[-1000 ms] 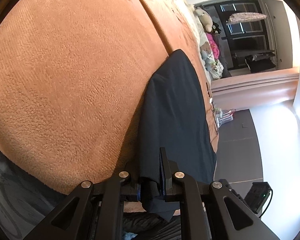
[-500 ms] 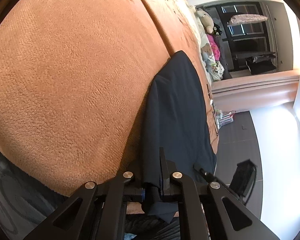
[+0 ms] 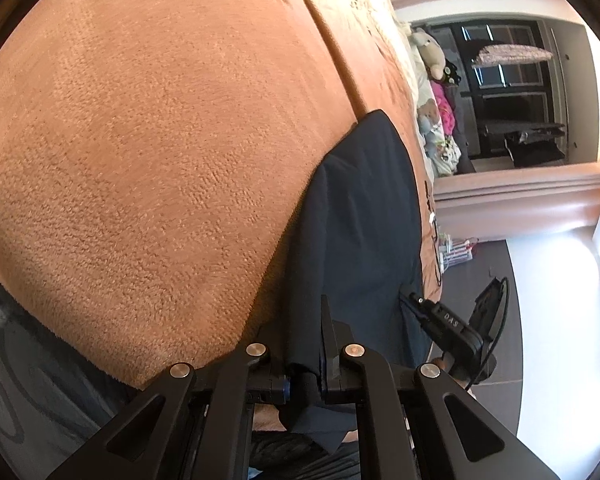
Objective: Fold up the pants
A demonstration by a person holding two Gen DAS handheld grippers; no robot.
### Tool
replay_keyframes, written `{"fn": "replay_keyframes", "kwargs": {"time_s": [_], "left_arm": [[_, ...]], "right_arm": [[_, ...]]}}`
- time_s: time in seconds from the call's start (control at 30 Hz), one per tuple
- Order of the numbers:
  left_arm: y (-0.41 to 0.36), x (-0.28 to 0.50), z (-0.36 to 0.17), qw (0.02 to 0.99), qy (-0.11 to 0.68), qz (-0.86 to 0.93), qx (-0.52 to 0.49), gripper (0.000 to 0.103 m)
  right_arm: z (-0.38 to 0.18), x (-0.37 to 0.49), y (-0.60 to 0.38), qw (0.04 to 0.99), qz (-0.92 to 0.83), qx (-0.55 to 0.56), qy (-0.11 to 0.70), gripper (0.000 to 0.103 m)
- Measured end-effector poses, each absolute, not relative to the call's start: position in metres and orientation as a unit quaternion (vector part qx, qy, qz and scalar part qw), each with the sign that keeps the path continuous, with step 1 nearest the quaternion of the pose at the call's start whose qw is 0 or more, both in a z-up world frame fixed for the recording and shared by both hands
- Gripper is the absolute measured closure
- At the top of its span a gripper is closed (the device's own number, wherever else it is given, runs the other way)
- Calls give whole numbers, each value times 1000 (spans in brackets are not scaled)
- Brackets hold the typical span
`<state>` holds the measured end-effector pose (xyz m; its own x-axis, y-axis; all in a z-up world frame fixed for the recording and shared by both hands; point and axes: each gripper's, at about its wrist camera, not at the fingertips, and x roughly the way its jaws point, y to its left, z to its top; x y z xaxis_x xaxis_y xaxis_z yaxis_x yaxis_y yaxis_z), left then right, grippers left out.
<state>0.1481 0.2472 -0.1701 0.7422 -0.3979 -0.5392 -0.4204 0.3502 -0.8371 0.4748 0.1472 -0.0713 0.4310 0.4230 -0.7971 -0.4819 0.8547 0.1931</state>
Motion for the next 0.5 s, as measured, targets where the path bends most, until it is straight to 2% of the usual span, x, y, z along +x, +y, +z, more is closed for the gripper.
{"fn": "replay_keyframes", "kwargs": {"time_s": [0.5], "left_arm": [[247,155,-167,738,362,32,-569,94]], "right_arm": [[-67,525,151,849,249,-5,465,86]]}}
